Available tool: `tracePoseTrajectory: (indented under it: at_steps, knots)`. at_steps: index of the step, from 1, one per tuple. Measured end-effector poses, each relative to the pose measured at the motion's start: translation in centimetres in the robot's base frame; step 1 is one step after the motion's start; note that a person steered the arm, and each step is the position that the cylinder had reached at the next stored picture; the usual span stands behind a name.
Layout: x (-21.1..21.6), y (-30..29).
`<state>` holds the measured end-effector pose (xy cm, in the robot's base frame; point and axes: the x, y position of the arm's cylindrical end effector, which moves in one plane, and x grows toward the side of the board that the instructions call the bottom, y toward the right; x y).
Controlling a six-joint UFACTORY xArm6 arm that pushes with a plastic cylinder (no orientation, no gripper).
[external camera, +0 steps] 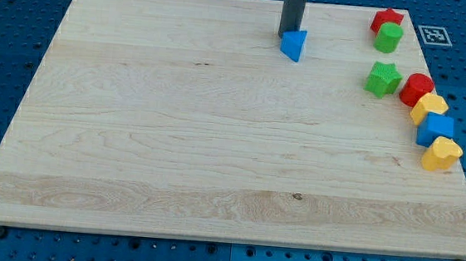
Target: Point your arm at the green star
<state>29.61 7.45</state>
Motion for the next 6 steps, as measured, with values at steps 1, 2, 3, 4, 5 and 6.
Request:
tracePoseTrajectory:
  at_steps: [1,2,3,4,5,6]
  knots:
    - [2.8,0.0]
    - [2.8,0.0]
    - [0.5,1.0]
    - [-0.7,4.7]
    - [-0.7,9.4]
    - [0.5,14.0]
